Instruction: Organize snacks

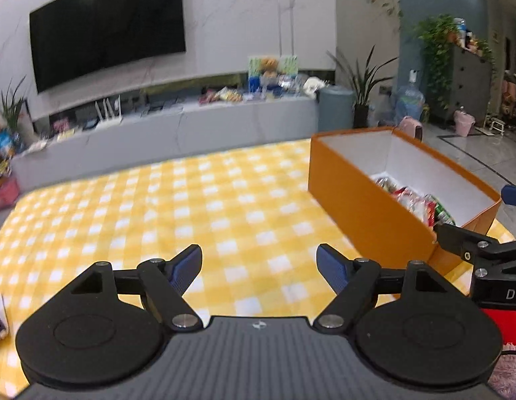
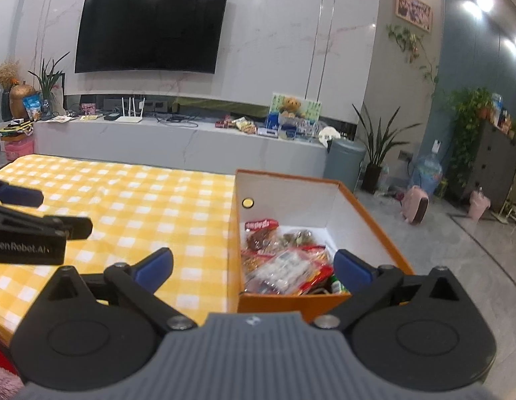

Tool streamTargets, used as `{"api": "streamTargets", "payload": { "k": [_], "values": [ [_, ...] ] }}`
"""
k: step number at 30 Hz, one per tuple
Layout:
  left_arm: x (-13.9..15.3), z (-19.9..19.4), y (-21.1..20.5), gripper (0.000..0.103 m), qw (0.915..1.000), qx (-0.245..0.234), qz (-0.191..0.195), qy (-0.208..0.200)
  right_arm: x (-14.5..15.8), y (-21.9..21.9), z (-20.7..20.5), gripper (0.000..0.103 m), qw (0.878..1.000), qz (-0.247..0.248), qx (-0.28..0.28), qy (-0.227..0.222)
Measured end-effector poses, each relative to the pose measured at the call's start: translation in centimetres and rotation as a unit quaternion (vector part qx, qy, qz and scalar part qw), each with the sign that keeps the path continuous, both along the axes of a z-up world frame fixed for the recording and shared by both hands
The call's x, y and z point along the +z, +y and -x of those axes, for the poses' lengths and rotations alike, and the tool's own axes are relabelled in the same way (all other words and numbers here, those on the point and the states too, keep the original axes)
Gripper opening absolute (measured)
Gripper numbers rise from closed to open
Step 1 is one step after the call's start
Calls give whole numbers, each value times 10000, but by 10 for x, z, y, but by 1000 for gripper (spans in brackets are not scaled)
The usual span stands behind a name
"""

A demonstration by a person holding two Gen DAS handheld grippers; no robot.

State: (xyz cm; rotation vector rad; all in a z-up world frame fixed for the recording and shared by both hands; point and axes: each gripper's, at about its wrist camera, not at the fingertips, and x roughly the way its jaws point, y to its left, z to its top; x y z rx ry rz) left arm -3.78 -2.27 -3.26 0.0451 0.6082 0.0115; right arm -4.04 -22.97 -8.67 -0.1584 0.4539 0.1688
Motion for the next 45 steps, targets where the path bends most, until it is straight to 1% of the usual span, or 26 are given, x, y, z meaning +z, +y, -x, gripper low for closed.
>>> {"api": "streamTargets", "payload": {
  "k": [3,6,9,14,45],
  "values": [
    [-3,0,3,92,9999,11,84,92,-5,2,-4,100,9998,-57,-85,174],
    [-6,1,2,92,9999,-28,67,128,-8,1,-5,100,9994,-66,-157,296],
    [-7,0,2,92,9998,-66,102,160,-10,1,-5,100,9992,15,-213,324],
    [-8,0,1,92,9997,-97,89,210,-12,-1,-7,100,9986,-32,-297,433],
    [-6,1,2,92,9997,-34,80,240,-14,0,-8,100,9984,-146,-269,469]
  ]
}}
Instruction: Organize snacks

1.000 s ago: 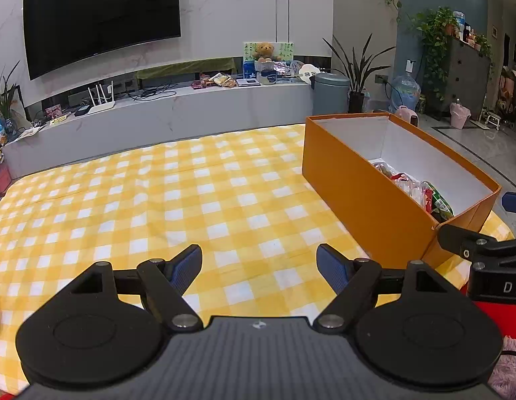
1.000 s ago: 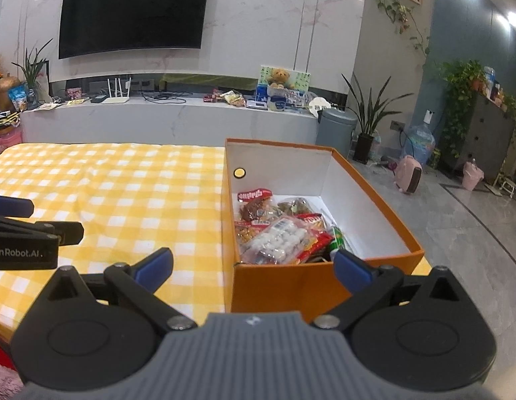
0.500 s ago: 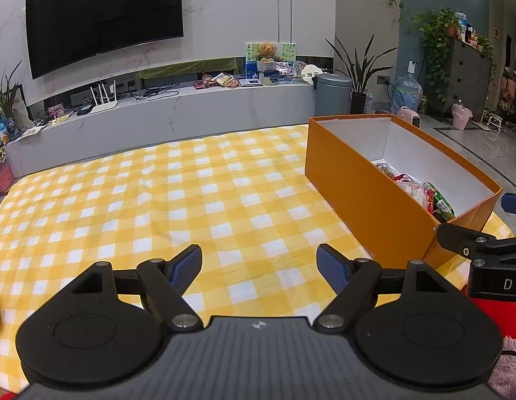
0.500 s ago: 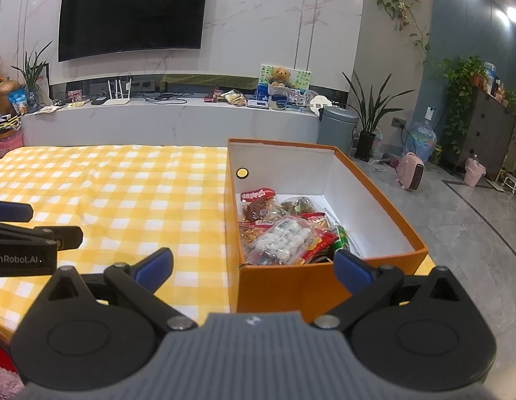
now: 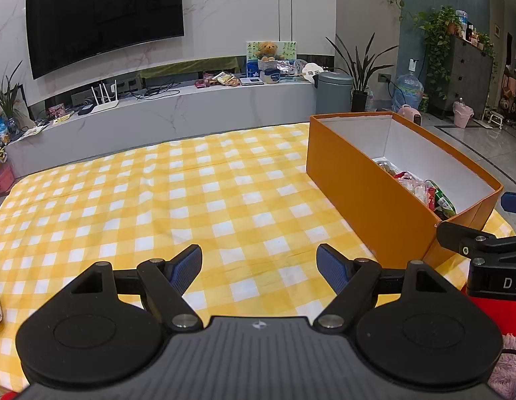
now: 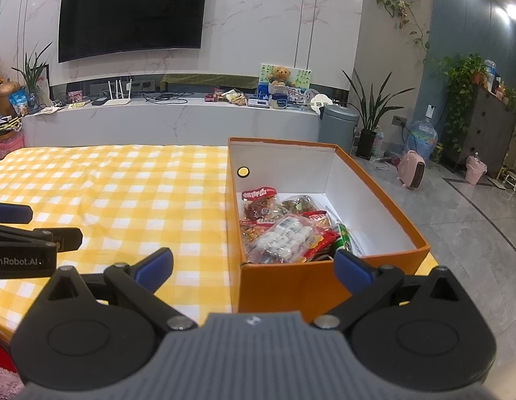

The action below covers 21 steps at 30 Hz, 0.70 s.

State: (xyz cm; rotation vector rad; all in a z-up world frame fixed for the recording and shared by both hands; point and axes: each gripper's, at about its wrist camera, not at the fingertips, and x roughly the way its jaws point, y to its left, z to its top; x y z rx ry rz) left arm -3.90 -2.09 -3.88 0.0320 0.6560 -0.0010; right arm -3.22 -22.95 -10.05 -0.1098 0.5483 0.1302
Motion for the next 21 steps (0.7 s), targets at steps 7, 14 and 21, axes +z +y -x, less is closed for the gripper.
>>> {"api": "streamTargets", "payload": {
  "k": [7,14,21],
  "values": [
    [0,0,1,92,10000,2,9,5,-1,1,0,100,10000,-2,3,17],
    [0,1,1,92,10000,6,4,6,-1,1,0,100,10000,-14,13,35],
    [0,0,2,92,10000,6,5,4,-1,3,-1,100,10000,-19,27,50]
  ]
}}
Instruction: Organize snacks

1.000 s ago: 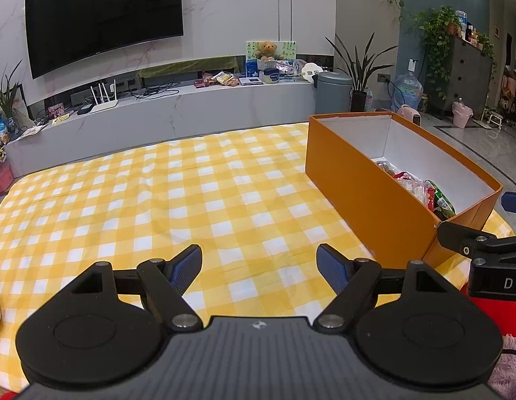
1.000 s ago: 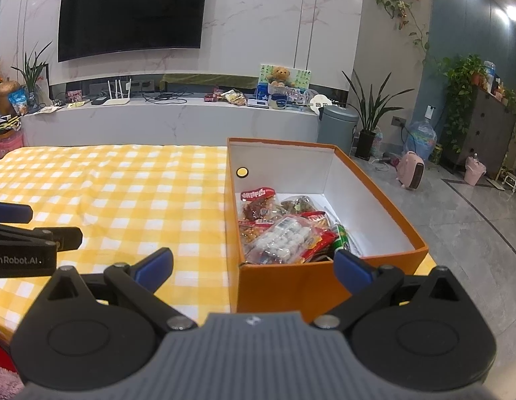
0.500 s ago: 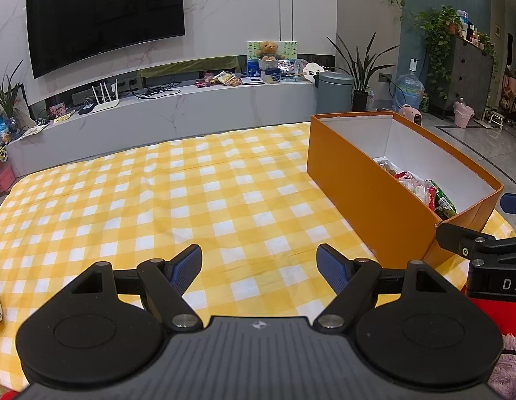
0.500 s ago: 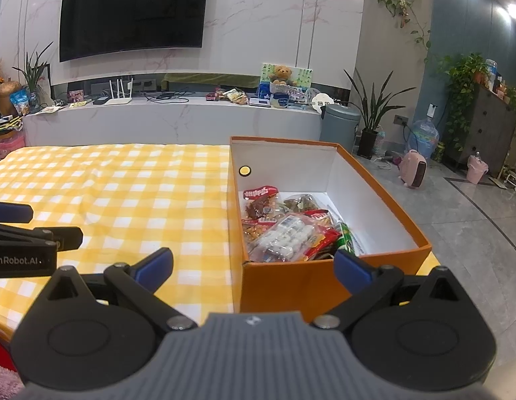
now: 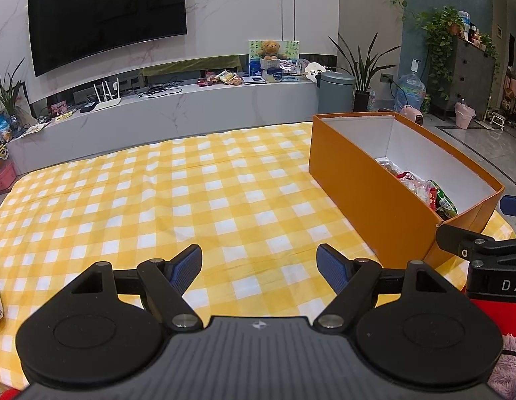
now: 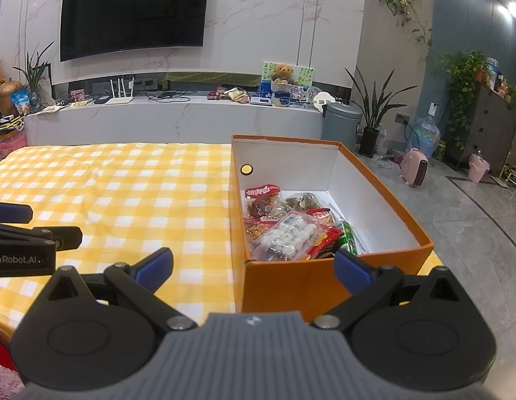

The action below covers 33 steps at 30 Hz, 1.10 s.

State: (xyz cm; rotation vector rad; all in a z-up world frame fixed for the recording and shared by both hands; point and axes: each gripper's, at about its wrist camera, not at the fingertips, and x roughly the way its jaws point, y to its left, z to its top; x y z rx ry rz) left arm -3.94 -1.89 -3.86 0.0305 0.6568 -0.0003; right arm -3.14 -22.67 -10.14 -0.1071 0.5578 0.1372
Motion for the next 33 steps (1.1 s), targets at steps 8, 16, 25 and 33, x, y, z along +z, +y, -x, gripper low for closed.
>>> {"api": "streamTargets", "payload": {
  "k": [8,16,25,33],
  "values": [
    [-1,2,3,92,10000,28,12,-6,0,1,0,100,10000,8,13,-4],
    [0,2,4,92,10000,35,16,-6,1,1,-1,100,10000,15,30,-2],
    [0,2,5,92,10000,46,12,-3,2,2,-2,100,10000,27,72,3],
    [2,5,10,92,10000,58,61,48,1,1,-3,100,9999,34,96,4]
  ]
}}
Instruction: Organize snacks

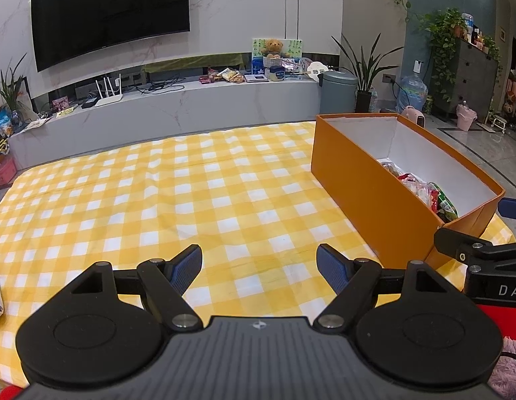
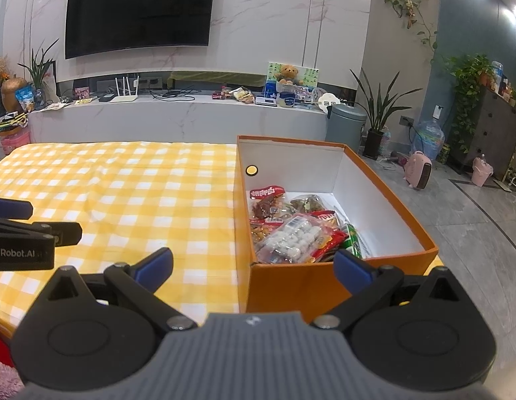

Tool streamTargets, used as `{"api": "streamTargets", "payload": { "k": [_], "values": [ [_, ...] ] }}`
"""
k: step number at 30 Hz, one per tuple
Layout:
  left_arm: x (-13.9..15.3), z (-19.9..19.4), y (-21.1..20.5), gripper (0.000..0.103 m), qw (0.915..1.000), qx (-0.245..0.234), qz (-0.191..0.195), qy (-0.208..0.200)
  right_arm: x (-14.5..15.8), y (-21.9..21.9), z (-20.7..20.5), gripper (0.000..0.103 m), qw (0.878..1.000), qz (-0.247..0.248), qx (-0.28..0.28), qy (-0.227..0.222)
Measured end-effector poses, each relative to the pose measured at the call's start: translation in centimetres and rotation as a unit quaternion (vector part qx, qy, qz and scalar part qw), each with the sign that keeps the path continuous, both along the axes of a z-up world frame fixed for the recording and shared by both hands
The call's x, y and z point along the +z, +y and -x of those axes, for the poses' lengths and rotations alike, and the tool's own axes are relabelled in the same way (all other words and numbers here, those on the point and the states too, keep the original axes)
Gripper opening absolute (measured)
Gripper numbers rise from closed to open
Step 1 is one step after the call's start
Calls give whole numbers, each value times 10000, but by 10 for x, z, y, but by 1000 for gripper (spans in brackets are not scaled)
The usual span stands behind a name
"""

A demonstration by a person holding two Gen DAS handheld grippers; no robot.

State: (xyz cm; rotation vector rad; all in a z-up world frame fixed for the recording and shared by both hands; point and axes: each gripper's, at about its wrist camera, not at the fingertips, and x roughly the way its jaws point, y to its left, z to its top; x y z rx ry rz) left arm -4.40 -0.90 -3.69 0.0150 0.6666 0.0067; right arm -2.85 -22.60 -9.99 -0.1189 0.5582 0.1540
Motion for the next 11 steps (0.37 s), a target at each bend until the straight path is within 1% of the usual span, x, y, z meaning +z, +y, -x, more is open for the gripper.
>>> {"api": "streamTargets", "payload": {
  "k": [11],
  "values": [
    [2,-2,-3,92,10000,-19,-9,-14,-1,-1,-1,100,10000,-15,8,31]
  ]
}}
